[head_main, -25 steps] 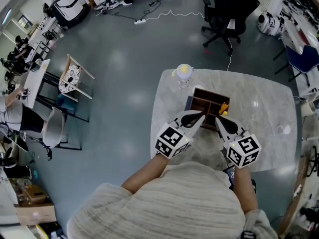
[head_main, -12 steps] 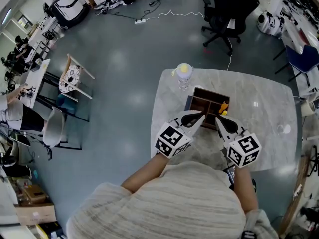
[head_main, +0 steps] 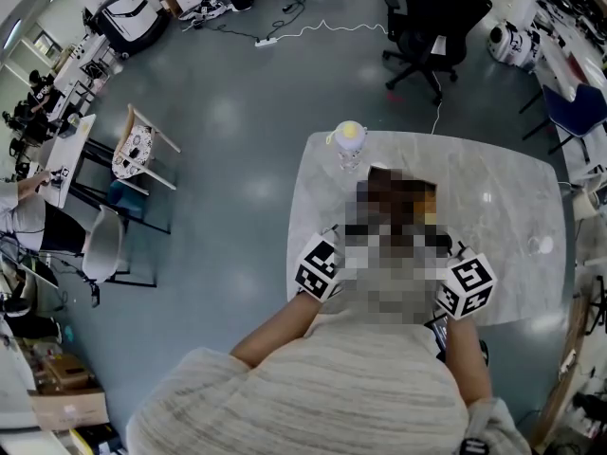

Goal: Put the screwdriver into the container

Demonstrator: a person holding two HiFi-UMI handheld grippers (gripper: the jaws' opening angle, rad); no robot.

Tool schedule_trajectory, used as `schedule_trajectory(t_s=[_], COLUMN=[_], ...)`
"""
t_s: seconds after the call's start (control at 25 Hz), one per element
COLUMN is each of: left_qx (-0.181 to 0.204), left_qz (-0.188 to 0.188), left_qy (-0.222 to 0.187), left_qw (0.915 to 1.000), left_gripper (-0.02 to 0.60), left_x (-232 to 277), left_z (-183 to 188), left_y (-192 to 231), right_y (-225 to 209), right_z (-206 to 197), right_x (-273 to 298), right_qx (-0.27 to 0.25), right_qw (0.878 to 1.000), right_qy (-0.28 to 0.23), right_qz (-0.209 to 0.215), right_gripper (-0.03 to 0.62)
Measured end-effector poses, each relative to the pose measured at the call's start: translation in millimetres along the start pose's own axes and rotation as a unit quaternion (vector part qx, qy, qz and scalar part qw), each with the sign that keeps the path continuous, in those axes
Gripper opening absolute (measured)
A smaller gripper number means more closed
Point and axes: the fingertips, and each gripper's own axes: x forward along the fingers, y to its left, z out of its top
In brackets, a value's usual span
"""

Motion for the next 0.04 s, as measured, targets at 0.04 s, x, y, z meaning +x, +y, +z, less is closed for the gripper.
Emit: schedule_trajectory(t_s=[0.04], left_qx=[0.0], left_qz=[0.0], left_qy=[0.0], left_qw=[1.0], left_gripper=[0.017], left_x=[0.1], left_z=[0.2], left_y=[-0.2], right_y=[-0.2], right_z=[0.3], right_x=[-0.3], right_qx=[0.0], right_qw=[1.0], right_qy=[0.0], right_qz=[0.0], right_gripper=[0.011])
